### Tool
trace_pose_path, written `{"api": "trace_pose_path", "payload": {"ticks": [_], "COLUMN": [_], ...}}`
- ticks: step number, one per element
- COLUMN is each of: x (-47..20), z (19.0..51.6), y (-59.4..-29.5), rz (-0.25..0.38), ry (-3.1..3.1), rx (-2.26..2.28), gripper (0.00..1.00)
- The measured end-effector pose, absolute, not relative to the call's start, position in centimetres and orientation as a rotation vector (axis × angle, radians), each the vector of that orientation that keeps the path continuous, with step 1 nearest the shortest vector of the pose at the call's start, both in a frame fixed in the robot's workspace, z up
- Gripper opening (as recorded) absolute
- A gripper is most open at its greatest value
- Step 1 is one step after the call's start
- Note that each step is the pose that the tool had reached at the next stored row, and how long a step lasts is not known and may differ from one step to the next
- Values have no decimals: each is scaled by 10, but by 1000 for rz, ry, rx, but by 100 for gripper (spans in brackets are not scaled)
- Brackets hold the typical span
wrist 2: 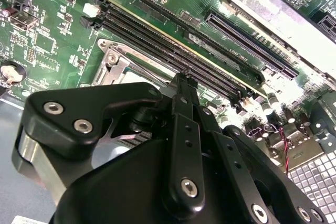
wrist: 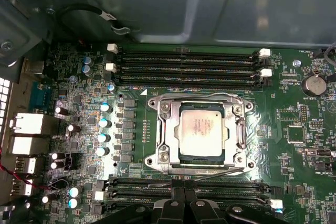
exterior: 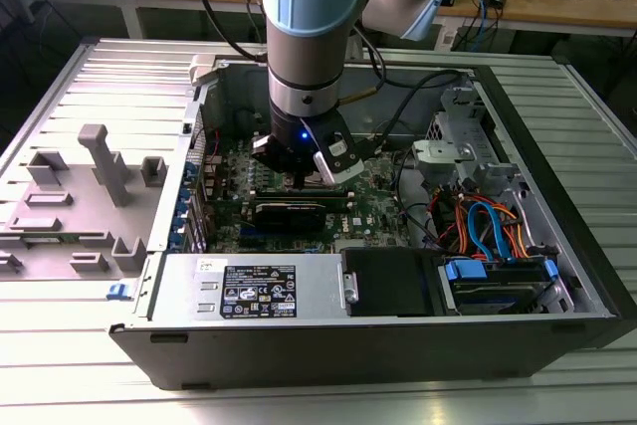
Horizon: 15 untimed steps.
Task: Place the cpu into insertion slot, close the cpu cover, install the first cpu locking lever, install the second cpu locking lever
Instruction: 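Install the second cpu locking lever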
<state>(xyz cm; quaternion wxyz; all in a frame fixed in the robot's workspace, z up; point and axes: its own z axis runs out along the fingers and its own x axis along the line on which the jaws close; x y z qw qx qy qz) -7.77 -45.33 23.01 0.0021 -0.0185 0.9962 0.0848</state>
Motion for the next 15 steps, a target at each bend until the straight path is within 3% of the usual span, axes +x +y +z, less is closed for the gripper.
{"api": "trace_pose_path", "payload": {"ticks": [15], "x": [-78], "z": [230], "y": [-453], "rz": [272], "ry": [3125], "rx": [-58], "gripper": [11]}}
